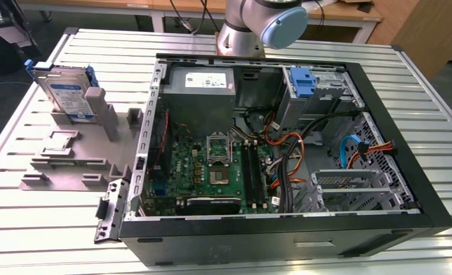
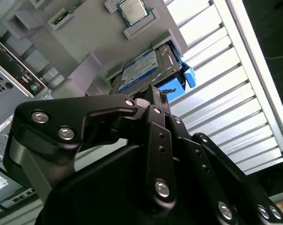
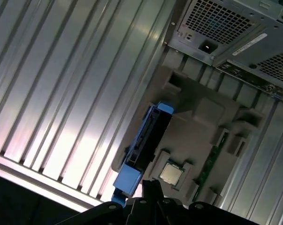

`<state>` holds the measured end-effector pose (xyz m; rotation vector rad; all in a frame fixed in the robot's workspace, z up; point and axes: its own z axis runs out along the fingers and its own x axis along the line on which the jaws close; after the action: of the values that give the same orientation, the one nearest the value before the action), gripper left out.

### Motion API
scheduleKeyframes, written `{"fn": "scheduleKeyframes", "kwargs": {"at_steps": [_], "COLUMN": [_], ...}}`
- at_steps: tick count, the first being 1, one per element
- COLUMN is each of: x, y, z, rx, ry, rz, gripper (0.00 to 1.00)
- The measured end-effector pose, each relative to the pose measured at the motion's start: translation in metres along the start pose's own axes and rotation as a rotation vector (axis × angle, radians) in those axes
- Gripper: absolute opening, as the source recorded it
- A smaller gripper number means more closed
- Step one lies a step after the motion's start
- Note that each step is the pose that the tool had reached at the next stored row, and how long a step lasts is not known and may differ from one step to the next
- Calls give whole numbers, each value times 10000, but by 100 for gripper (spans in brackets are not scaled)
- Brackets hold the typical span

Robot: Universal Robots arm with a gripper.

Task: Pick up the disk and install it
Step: 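Pick up the disk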

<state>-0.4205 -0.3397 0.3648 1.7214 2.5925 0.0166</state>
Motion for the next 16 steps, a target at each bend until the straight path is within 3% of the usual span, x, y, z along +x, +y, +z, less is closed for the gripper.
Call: {"fn": "scheduleKeyframes", "kwargs": {"at_steps": [11, 16], "x": [0, 0], "y": [0, 0], "z": [6, 6], "rx": [37, 39], "ry": [-49, -51], "rz": [1970, 2029], "gripper": [10, 10]}}
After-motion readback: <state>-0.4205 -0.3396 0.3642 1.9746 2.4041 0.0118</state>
